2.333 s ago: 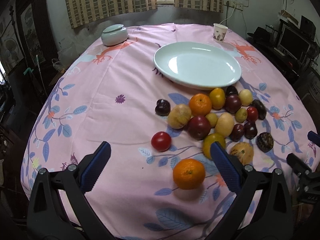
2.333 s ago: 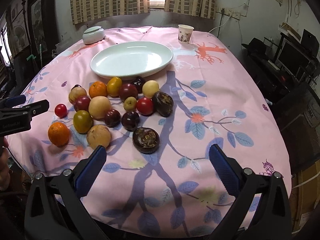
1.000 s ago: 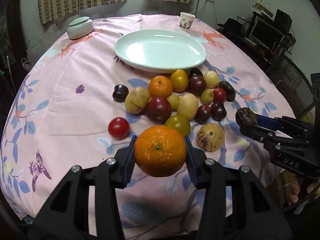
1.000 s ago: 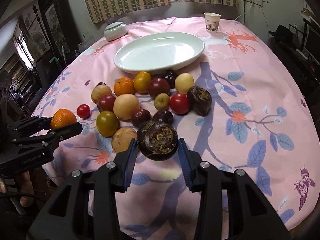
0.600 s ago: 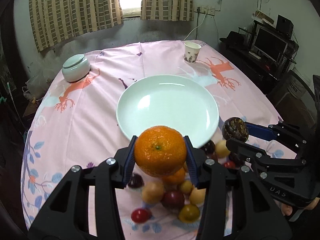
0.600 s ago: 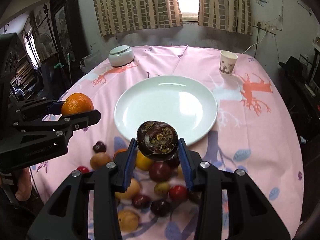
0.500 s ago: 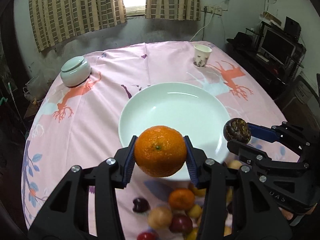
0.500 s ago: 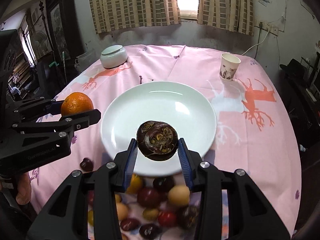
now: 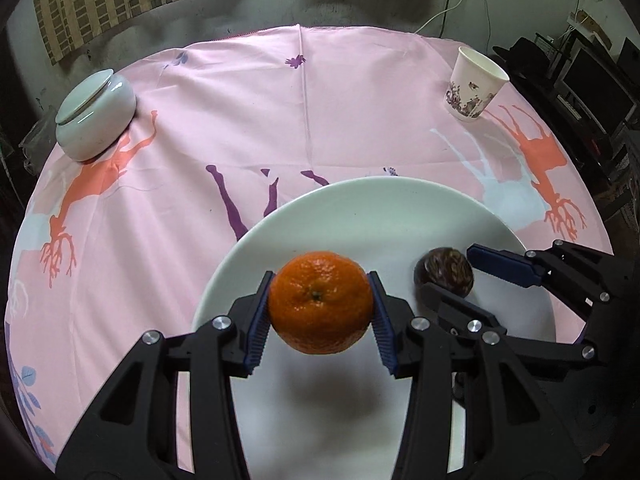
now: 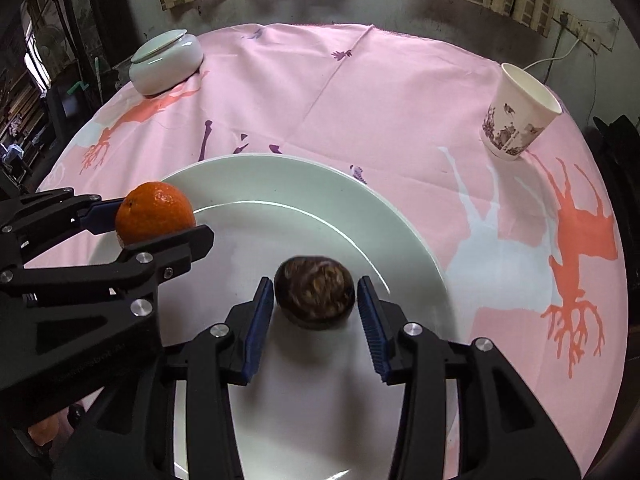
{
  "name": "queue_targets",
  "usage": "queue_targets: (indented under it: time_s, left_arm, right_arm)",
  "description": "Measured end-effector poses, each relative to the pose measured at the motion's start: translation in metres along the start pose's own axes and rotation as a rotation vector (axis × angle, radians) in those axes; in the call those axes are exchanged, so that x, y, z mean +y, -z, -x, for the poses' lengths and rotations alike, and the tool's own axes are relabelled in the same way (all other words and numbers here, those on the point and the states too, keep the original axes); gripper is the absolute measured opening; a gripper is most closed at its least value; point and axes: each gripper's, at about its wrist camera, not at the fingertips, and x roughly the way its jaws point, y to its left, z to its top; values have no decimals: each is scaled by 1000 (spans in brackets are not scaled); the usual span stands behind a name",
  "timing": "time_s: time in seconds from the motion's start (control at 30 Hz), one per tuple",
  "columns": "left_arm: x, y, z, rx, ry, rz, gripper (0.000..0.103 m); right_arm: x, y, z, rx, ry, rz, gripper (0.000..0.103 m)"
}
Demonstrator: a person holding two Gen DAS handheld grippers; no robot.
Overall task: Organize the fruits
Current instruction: 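Place the orange on the white plate while the right tool places the mangosteen beside it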
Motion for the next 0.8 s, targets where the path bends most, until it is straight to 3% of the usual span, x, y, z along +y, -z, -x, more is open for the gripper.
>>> queue_targets:
  time_s: [0.07, 0.13, 0.2, 0.33, 0.5, 0.57, 0.67, 0.73, 0.8]
  left_arm:
    - [2, 0, 1, 0, 2, 5, 48]
    - [4, 1, 14, -23, 1, -3, 59]
    - [9, 4, 35, -57, -5, -3, 78]
    - [19, 32, 97, -138, 20, 9, 89]
    - [30, 120, 160, -199, 40, 65, 98]
    - [31, 163, 172, -217, 22, 95, 98]
    - [32, 223, 179, -254, -29, 134, 98]
    - [30, 250, 178, -259, -61, 133, 98]
    - [27, 267, 179, -252, -78, 94, 98]
  right_arm:
    - [4, 1, 5, -31, 28, 21, 64]
    - [9, 4, 19, -49, 41, 35, 65]
    - [13, 14, 45, -65, 39, 37, 65]
    - [19, 59, 112, -96, 34, 15, 68]
    - [31, 160, 174, -139, 40, -33, 79]
    - [35, 199, 183, -160, 52, -85, 88]
    - [41, 250, 184, -197, 10, -183, 89]
    - [46, 264, 176, -192, -17, -218, 83]
    - [51, 266, 164, -149, -34, -205, 52]
